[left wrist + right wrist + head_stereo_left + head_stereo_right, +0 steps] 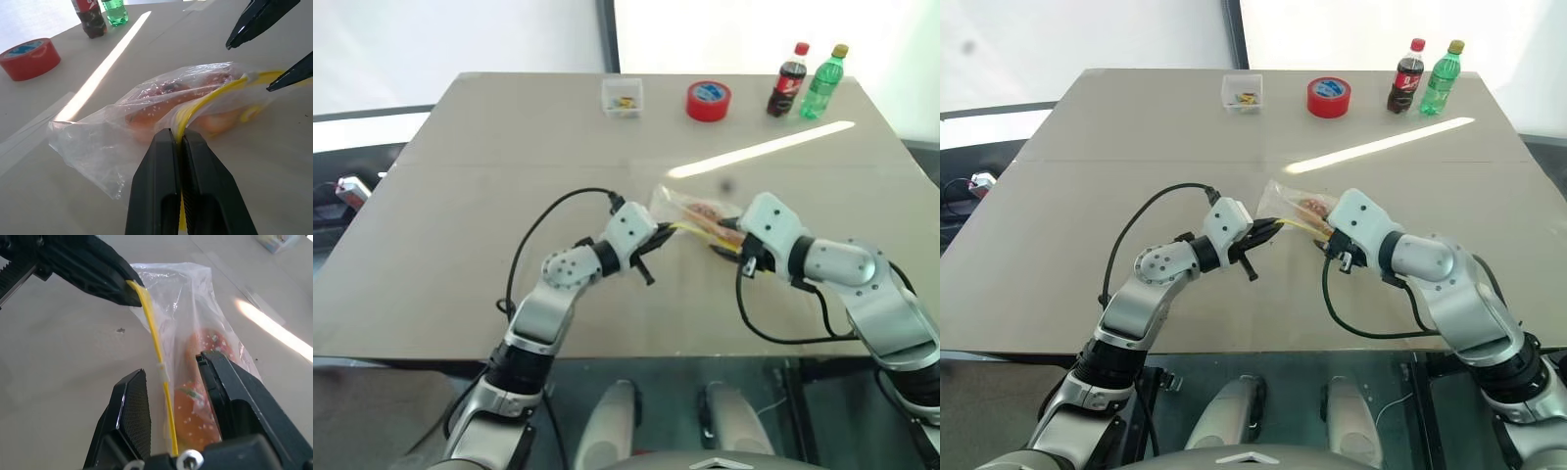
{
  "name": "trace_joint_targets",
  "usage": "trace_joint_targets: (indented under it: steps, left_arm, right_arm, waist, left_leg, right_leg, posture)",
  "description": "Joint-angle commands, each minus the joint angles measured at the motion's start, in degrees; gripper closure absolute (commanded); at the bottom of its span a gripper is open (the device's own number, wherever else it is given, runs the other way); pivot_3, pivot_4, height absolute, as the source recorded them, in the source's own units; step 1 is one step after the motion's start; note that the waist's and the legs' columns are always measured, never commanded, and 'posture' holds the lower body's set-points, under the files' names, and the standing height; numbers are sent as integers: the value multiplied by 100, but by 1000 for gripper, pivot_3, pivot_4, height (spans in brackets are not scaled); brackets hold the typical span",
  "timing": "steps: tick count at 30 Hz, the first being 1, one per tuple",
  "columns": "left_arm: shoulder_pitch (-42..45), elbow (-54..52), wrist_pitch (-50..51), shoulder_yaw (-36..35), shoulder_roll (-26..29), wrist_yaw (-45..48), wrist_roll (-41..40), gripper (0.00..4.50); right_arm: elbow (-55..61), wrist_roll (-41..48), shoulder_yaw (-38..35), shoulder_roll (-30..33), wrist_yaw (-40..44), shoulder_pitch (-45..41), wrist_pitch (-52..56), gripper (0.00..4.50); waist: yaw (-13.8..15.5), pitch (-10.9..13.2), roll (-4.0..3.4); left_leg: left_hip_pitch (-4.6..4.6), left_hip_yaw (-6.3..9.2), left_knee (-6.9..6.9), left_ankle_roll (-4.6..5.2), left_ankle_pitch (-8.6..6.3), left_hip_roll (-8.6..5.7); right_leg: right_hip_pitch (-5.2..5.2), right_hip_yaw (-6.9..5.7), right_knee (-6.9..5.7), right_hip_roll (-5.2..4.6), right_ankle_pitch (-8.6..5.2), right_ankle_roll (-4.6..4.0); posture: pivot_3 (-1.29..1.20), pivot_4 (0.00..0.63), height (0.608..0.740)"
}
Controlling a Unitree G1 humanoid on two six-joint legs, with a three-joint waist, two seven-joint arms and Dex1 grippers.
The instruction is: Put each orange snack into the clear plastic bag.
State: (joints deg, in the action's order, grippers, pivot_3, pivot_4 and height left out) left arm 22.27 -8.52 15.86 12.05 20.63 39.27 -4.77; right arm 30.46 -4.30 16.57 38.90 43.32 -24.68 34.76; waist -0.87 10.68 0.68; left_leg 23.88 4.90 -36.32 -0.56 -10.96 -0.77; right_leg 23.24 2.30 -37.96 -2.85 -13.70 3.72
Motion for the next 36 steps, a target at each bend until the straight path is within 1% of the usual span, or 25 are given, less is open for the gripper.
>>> trace_joint_targets:
  steps: [1,12,13,14,15,16,31,36]
  left_arm:
    - [15,-326,-95,26,-30,33,-82,4500]
    - [12,-345,-67,-9,-20,45,-73,4500]
    - [12,-340,-67,-7,-20,45,-71,4500]
    - [12,-335,-67,-5,-21,46,-69,4500]
    - [14,-336,-63,-4,-24,44,-70,4500]
    - [14,-337,-60,-2,-26,44,-71,4500]
    - [24,-294,-78,-6,-24,31,-48,4500]
    - [7,-245,-108,-52,16,-44,5,4500]
  right_arm:
    - [40,-68,3,-19,-23,-114,-118,2573]
    - [23,-154,102,-10,-5,-72,-90,2573]
    - [21,-154,101,-9,-5,-68,-89,3096]
    - [20,-157,101,-7,-6,-65,-88,3423]
    - [20,-172,103,8,-5,-59,-84,3960]
    - [21,-185,105,25,-4,-51,-83,4379]
    - [34,-246,77,145,30,69,4,4379]
    - [43,-280,7,332,46,201,74,4379]
  waist:
    - [6,0,0]
    - [4,0,0]
    - [4,0,0]
    - [4,0,0]
    - [4,0,0]
    - [4,0,0]
    - [4,0,0]
    - [6,0,0]
  left_leg:
    - [0,0,0,0,0,0]
    - [0,1,0,0,0,0]
    - [0,1,0,0,0,0]
    - [0,1,0,0,0,0]
    - [0,1,0,0,0,0]
    - [0,1,0,0,0,0]
    - [0,1,0,0,0,0]
    - [0,1,0,0,0,0]
  right_leg:
    - [0,-1,0,0,0,0]
    - [0,-1,0,0,2,-3]
    - [0,-1,0,0,2,-3]
    - [0,-1,0,0,2,-3]
    - [0,-1,0,0,2,-3]
    - [0,-1,0,0,1,-3]
    - [0,-1,0,0,0,0]
    - [0,-1,1,0,0,0]
  posture:
    - [0,150,740]
    - [0,150,740]
    - [0,150,740]
    - [0,150,740]
    - [0,150,740]
    - [0,150,740]
    - [0,150,740]
    - [0,150,740]
